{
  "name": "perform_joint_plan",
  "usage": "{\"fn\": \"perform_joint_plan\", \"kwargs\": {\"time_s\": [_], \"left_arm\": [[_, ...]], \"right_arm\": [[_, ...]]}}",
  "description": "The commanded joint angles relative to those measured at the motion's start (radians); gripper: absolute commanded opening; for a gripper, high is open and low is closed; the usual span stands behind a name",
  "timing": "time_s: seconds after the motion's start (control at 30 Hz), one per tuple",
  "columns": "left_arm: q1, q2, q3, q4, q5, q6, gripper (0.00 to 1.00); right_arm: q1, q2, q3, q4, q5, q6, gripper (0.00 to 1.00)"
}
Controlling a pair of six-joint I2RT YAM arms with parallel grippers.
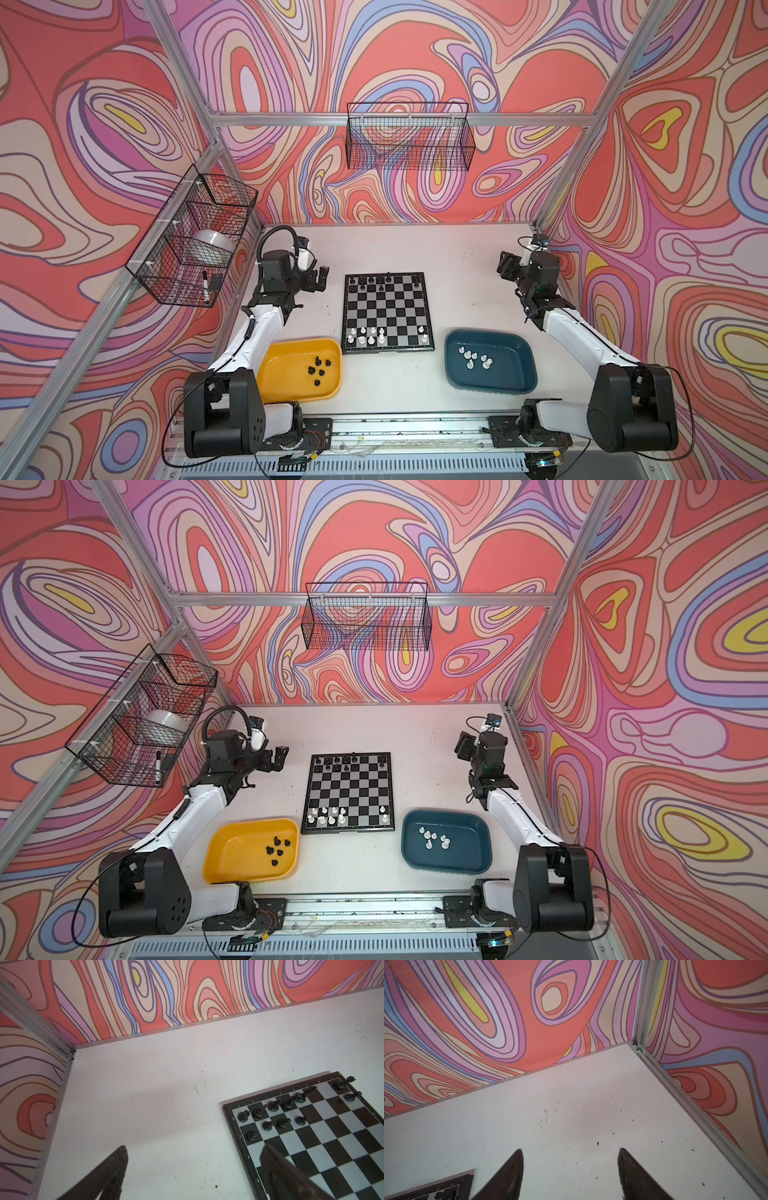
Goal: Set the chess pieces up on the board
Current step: 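Raise the left arm while the right gripper moves over the teal tray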
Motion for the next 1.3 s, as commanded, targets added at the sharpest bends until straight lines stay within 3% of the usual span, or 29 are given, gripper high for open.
{"fn": "perform_joint_plan", "kwargs": {"time_s": [0.0, 0.07, 0.2, 0.3, 0.57, 0.73, 0.9, 1.03, 1.13, 1.27], "left_arm": [[-0.002, -0.043, 0.132, -0.381, -0.014, 0.113, 1.00], [-0.002, -0.046, 0.189, -0.464, -0.008, 0.147, 1.00], [-0.004, -0.028, 0.303, -0.597, -0.016, 0.160, 1.00], [-0.004, -0.013, 0.363, -0.648, -0.039, 0.135, 1.00], [-0.005, 0.018, 0.482, -0.710, 0.057, 0.075, 1.00], [-0.020, 0.109, 0.620, -0.771, -0.111, 0.071, 1.00], [-0.030, 0.170, 0.698, -0.816, -0.101, 0.088, 1.00], [-0.050, 0.172, 0.688, -0.744, -0.121, 0.044, 1.00], [-0.062, 0.175, 0.705, -0.766, -0.043, 0.088, 1.00], [-0.098, 0.196, 0.761, -0.797, -0.033, 0.127, 1.00]], "right_arm": [[0.086, -0.050, 0.074, -0.323, 0.051, 0.047, 0.74], [0.141, -0.054, 0.124, -0.423, 0.083, 0.033, 0.75], [0.206, -0.043, 0.220, -0.607, 0.041, 0.041, 0.76], [0.251, -0.040, 0.275, -0.709, 0.003, 0.045, 0.76], [0.365, 0.016, 0.455, -1.040, -0.129, 0.128, 0.75], [0.377, 0.019, 0.520, -1.269, -0.151, 0.194, 0.73], [0.386, -0.068, 0.454, -1.339, -0.104, 0.326, 0.68], [0.386, -0.100, 0.429, -1.375, -0.056, 0.374, 0.62], [0.386, -0.112, 0.386, -1.377, -0.047, 0.400, 0.58], [0.386, -0.120, 0.325, -1.353, -0.066, 0.429, 0.53]]}}
